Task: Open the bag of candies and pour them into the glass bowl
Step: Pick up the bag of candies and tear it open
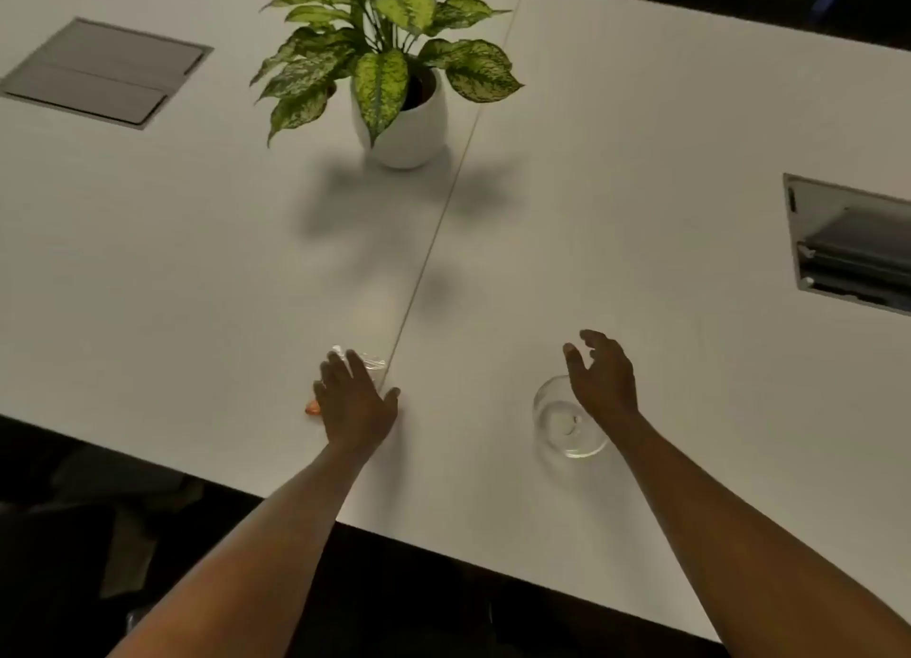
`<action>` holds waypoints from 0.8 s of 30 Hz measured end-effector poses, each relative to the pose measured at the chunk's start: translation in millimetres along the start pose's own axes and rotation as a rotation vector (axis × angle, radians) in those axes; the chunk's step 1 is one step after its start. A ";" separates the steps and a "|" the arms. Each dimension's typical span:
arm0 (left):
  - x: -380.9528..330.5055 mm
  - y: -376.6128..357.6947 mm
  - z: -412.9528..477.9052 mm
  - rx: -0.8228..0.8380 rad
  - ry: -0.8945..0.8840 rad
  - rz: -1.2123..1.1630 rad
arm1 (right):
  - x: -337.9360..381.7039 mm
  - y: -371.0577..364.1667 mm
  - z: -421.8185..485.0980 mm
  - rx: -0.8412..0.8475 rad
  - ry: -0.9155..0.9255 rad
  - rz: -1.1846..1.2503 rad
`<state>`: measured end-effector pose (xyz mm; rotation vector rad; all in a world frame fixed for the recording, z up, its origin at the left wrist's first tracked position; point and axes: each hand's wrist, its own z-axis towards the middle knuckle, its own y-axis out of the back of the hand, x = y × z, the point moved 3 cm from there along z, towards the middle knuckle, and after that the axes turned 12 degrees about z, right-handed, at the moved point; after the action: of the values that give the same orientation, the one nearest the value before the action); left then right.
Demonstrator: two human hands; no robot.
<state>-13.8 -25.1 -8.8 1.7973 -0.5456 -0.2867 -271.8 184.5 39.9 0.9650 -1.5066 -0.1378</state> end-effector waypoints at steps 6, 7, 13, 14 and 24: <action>47.8 -9.1 15.4 0.160 0.302 -0.190 | 43.1 -73.1 -22.5 0.196 0.009 0.008; 50.0 -10.7 16.0 0.148 0.291 -0.188 | 46.4 -85.1 -26.8 0.232 0.007 0.001; 52.7 -14.3 15.3 0.184 0.295 -0.271 | 56.4 -139.7 -56.8 0.417 -0.053 -0.045; 51.9 -15.2 13.8 0.199 0.293 -0.311 | 56.9 -146.2 -61.1 0.436 -0.074 -0.044; 29.0 -23.1 -15.1 0.387 0.127 -0.733 | 48.6 -175.4 -87.6 0.489 -0.398 0.301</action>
<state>23.2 -22.1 -24.0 2.3298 0.1890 -0.5878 -105.6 80.9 -9.8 1.1205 -2.0938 0.2848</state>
